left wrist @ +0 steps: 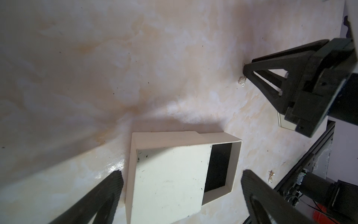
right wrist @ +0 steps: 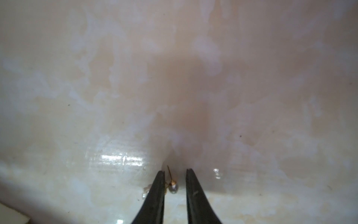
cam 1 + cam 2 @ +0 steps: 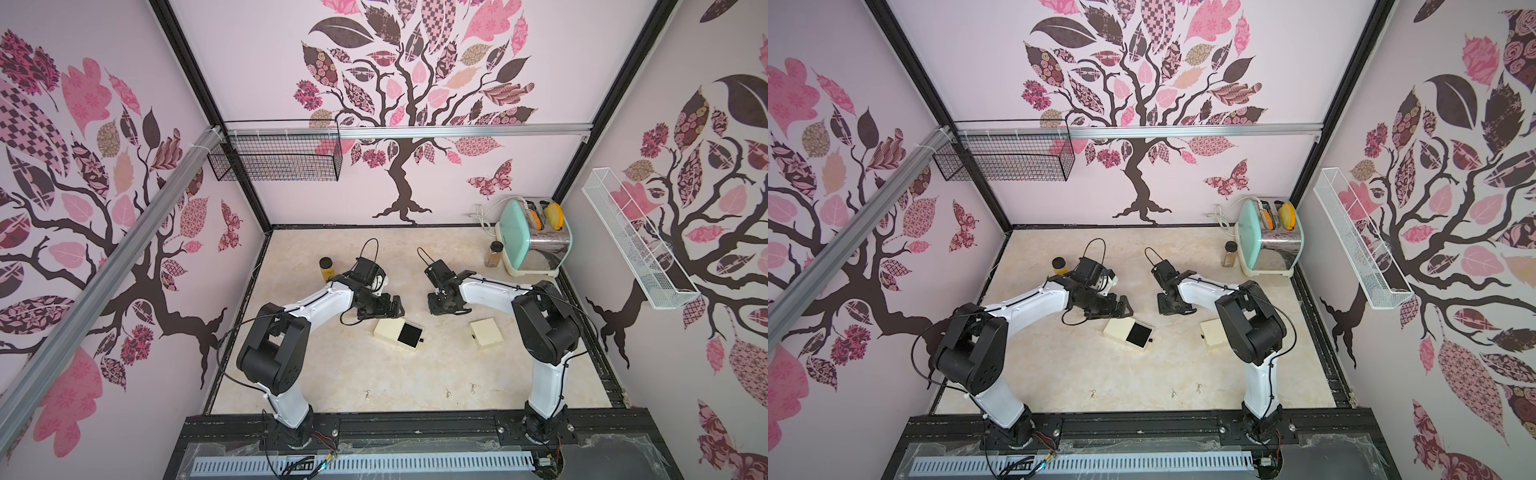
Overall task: Place the earrings into the drawer-style jewelry box
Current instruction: Pick up the earring from the center of the board.
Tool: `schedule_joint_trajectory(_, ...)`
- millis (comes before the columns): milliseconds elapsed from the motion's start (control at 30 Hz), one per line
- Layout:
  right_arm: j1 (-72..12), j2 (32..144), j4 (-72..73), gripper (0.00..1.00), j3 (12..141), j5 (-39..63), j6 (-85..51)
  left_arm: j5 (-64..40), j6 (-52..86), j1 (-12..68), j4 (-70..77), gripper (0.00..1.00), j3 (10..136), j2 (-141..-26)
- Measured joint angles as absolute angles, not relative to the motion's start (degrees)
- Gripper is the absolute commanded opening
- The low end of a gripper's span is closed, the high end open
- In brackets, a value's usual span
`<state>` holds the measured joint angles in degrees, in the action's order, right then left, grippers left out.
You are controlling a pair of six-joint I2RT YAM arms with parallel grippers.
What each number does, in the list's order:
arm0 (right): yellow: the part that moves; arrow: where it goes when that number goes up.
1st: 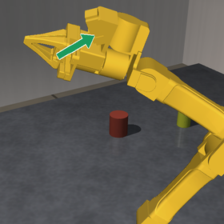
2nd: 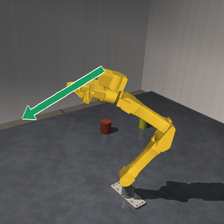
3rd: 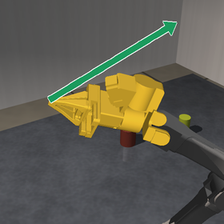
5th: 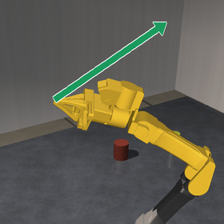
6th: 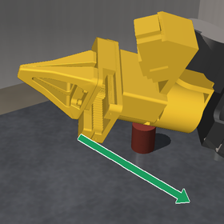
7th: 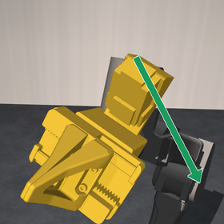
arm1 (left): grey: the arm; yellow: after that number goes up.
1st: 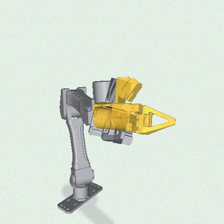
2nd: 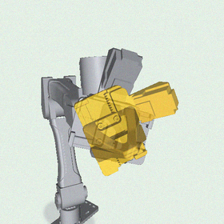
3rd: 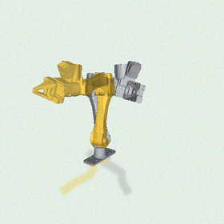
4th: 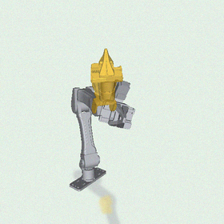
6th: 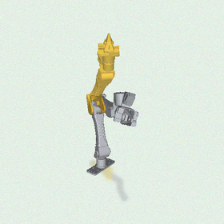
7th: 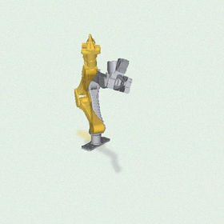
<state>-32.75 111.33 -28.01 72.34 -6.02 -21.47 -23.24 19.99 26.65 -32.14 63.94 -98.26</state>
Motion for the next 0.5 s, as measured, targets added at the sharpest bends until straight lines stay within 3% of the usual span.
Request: schedule_joint_trajectory(500, -33.1, 111.3, -28.1, 0.19, 72.3, -6.0, -21.6, -23.2, 19.6, 26.7, -32.0, 0.98, 63.6, -97.8)
